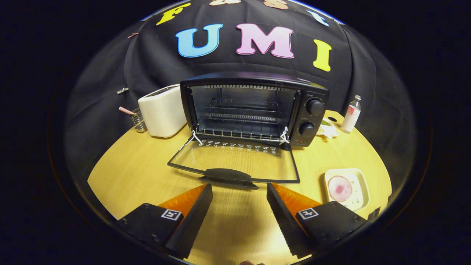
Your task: Open the toaster oven, put the food inside, and close the toaster oven door.
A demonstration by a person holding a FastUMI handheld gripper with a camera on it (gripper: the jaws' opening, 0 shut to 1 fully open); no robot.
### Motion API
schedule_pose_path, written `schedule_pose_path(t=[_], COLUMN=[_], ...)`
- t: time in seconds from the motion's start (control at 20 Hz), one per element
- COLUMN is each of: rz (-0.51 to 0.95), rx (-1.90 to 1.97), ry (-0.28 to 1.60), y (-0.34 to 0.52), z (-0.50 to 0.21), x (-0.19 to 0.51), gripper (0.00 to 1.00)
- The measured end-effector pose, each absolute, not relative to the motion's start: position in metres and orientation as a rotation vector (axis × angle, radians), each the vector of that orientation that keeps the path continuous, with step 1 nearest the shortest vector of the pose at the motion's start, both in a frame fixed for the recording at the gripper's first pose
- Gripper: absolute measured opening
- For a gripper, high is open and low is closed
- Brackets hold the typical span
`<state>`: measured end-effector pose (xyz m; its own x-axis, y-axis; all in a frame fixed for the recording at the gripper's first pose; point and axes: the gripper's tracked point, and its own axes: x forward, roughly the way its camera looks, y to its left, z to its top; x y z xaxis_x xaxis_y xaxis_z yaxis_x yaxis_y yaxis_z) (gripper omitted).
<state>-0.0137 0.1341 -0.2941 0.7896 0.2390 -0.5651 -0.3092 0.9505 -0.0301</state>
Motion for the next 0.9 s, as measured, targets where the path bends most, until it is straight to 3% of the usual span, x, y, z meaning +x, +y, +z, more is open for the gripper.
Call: schedule_pose_path(t=[0.45,0.9], rz=[0.272,0.225], rx=[-0.095,-0.040], ry=[0.598,0.667], y=[0.021,-0.094], z=[-0.232,-0.230], x=[-0.010,0.013], gripper=[0.98,0.99])
